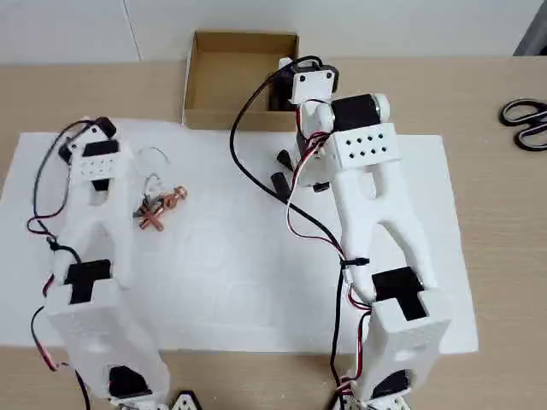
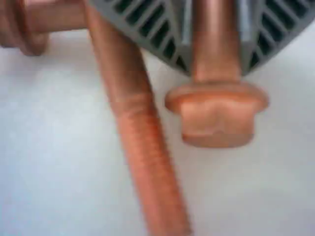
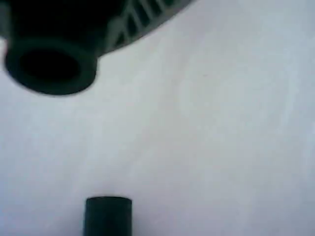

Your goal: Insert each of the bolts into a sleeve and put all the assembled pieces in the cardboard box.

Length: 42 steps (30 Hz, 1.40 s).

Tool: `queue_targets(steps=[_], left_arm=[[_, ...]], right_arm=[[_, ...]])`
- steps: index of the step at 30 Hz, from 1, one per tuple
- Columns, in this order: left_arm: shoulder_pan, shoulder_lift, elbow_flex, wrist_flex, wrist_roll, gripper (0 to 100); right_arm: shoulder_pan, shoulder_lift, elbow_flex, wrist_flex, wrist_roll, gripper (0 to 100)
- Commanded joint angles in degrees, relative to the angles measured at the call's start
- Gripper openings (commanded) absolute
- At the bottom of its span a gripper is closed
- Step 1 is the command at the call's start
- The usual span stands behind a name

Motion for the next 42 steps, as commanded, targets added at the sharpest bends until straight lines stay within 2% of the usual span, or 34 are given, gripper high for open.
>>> queue_targets(steps=[1, 7, 10, 19, 26, 33, 42], left_arm=[[-0.44, -0.88, -13.05, 10.46, -3.69, 1], [0.35, -0.88, -31.96, 25.41, -9.85, 1], [1.85, -3.25, -35.03, 25.23, -10.99, 1], [12.04, -25.67, -33.27, 25.14, -14.77, 1], [14.24, -39.74, -28.79, 25.14, -15.12, 1], [16.09, -48.70, -27.56, 21.27, -17.41, 1], [16.18, -54.86, -13.76, 8.09, -13.89, 1]], right_arm=[[0.13, -4.62, -0.44, -0.22, 0.53, 0.3], [0.13, -10.51, -0.53, -0.22, 0.44, 0.3], [0.13, -14.90, -0.53, -0.22, 0.44, 0.3], [0.13, -29.41, -0.18, 0.04, 0.44, 0.3], [0.13, -42.42, 1.41, 0.13, 0.44, 0.3], [-0.13, -53.76, 18.81, -1.10, 0.26, 0.3], [-0.22, -70.46, 45.36, -20.35, -0.09, 0.4]])
